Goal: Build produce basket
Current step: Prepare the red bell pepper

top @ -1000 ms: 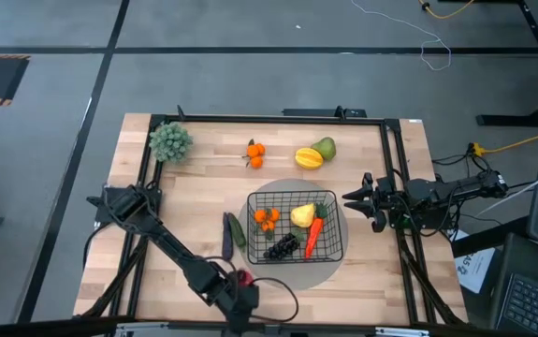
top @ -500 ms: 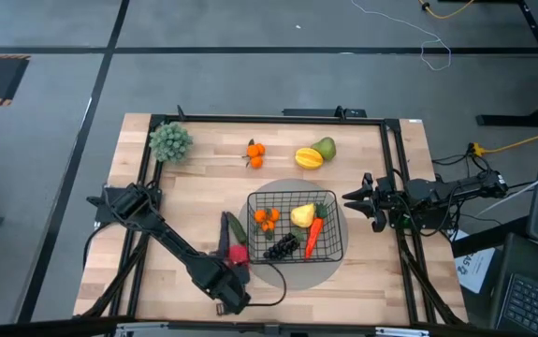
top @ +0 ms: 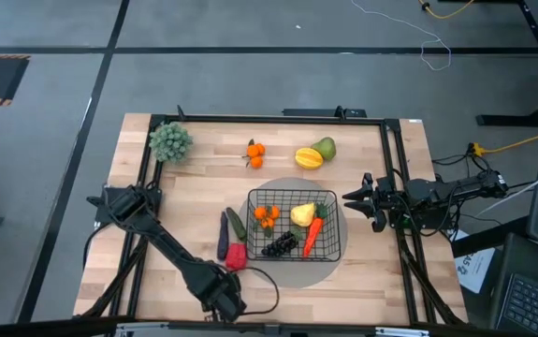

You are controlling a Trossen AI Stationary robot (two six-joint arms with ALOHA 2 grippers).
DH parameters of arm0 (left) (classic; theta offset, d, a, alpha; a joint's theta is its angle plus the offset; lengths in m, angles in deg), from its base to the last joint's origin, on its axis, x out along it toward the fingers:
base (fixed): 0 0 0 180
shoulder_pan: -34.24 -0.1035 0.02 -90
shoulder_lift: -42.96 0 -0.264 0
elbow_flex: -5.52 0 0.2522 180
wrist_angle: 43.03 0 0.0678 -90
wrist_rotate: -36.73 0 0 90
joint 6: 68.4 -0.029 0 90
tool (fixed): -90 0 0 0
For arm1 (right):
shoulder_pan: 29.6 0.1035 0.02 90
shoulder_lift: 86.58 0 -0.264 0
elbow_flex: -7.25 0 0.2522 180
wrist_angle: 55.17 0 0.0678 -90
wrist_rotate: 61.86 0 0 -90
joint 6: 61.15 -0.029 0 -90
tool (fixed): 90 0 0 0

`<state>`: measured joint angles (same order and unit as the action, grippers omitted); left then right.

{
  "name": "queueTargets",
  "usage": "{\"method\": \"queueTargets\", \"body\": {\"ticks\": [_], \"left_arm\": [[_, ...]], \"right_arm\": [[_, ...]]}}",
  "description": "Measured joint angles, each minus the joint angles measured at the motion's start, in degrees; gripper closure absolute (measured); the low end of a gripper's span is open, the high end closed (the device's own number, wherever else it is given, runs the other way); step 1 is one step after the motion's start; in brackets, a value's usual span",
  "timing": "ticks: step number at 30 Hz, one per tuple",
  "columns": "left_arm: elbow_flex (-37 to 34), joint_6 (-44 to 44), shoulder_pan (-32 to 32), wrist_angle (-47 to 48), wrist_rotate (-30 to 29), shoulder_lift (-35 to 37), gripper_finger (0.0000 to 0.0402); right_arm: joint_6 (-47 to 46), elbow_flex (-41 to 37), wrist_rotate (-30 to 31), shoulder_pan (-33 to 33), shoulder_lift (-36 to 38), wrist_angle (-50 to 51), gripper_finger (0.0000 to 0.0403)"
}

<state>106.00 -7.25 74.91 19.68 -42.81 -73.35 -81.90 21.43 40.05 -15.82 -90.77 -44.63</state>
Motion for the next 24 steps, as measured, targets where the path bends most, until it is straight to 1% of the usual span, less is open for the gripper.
{"method": "queueTargets", "body": {"ticks": [2,8,10,15,18,20,21,24], "left_arm": [[2.4,-1.7,0.5,-0.1,-2.4,0.0,0.0322],[7.2,-6.0,1.6,0.5,-13.0,0.0,0.0322],[8.4,-6.2,1.5,4.8,-16.5,0.0,0.0322],[12.2,-5.8,0.1,22.7,-24.5,0.0,0.0322],[15.0,-5.8,-1.8,31.0,-31.8,0.0,0.0322],[15.7,-6.1,-3.6,33.6,-35.7,0.1,0.0322],[15.7,-6.5,-4.7,34.0,-36.5,0.1,0.0322],[15.7,-8.9,-7.7,34.1,-36.8,0.0,0.0322]], "right_arm": [[0.0,0.0,0.0,0.0,0.0,0.0,0.0272],[0.1,0.0,0.0,0.0,0.0,0.0,0.0272],[0.1,0.0,0.0,0.0,0.0,0.0,0.0272],[0.2,0.0,0.0,0.0,0.0,0.0,0.0272],[0.2,0.0,0.0,0.0,0.0,0.0,0.0272],[0.2,0.0,0.0,0.0,0.0,0.0,0.0272],[0.1,0.0,0.0,0.0,0.0,0.0,0.0272],[0.0,0.0,0.0,0.0,0.0,0.0,0.0272]]}}
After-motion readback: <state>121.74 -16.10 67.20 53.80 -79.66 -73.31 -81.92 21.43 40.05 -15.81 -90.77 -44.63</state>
